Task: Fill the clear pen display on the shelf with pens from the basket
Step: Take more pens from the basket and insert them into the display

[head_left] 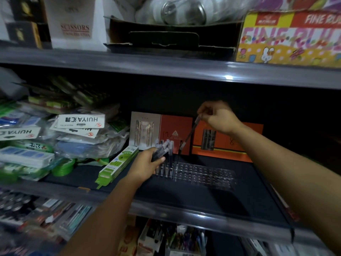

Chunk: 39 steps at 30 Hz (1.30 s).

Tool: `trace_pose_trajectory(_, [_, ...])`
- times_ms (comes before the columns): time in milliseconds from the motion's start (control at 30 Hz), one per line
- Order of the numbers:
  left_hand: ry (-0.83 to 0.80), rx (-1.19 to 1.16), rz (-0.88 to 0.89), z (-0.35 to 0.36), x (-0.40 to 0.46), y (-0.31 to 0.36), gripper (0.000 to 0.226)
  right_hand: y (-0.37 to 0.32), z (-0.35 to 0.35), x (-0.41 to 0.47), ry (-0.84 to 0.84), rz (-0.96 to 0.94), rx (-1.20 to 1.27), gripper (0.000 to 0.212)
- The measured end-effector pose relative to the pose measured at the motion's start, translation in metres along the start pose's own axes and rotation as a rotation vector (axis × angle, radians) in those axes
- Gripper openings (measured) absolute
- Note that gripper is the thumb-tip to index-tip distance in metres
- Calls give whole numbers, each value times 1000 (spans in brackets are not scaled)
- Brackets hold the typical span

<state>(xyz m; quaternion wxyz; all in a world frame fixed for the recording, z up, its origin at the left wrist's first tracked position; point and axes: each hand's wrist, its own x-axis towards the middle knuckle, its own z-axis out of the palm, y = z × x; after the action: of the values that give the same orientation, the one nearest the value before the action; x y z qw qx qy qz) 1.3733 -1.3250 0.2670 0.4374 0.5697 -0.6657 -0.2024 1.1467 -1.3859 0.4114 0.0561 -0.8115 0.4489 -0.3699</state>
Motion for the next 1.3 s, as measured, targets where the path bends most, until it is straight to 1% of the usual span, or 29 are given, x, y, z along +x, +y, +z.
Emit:
trace_pose_trajectory(233, [-7,-62,19,7,8,0,1,2,37,-7,-116,-105,-176,9])
trace_pose_trajectory(400, [-10,-143,2,15,14,-8,7,5,59,-6,-172,-133,-218,8])
trace_pose_trajectory(567, [-27,-175,34,19,15,-15,15,8,72,-5,-202,-140,-210,10])
trace_pose_trajectory(800, [-19,-180,27,21,17,-17,8,10,76,0,-189,-138,-195,10])
trace_pose_trajectory(1000, [-17,-146,11,22,17,-16,3,15,82,-2,-249,-133,-218,11])
trace_pose_trajectory(1233, [-24,-177,-6,25,19,-18,3,20,102,-2,-359,-116,-242,12])
trace_pose_trajectory(1300, [-29,-190,-14,26,19,-19,2,20,105,-2,-382,-112,-256,9])
